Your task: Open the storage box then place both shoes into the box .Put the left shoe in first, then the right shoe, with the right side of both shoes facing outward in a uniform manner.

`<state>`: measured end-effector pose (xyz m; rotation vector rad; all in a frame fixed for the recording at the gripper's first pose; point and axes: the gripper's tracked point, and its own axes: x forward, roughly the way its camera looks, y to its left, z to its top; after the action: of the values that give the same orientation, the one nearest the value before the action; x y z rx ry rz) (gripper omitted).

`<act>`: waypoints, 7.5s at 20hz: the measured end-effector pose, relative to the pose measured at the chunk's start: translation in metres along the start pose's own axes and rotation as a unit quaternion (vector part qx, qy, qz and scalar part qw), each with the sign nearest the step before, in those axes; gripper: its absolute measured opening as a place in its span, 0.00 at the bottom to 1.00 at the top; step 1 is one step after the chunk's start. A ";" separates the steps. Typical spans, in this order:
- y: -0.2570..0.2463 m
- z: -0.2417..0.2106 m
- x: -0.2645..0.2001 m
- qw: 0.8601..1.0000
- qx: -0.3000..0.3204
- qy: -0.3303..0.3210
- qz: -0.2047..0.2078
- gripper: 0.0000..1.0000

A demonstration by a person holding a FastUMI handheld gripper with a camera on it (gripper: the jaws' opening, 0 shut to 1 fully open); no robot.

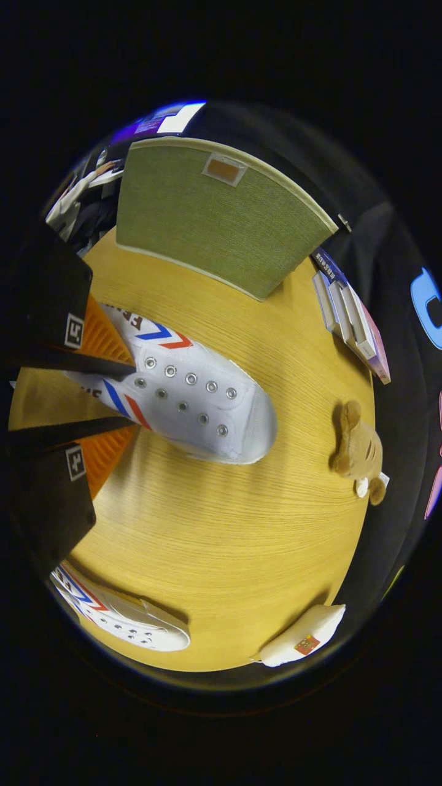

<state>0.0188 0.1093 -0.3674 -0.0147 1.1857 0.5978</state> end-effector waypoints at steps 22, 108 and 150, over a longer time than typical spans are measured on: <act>0.071 0.057 -0.129 0.974 0.200 -0.107 -0.025 0.05; -0.252 -0.089 -0.117 0.981 0.076 -0.008 -0.176 1.00; 0.114 0.094 -0.160 0.972 0.178 -0.151 -0.018 0.06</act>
<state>0.0111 0.1671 -0.1577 0.3478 0.9777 0.3346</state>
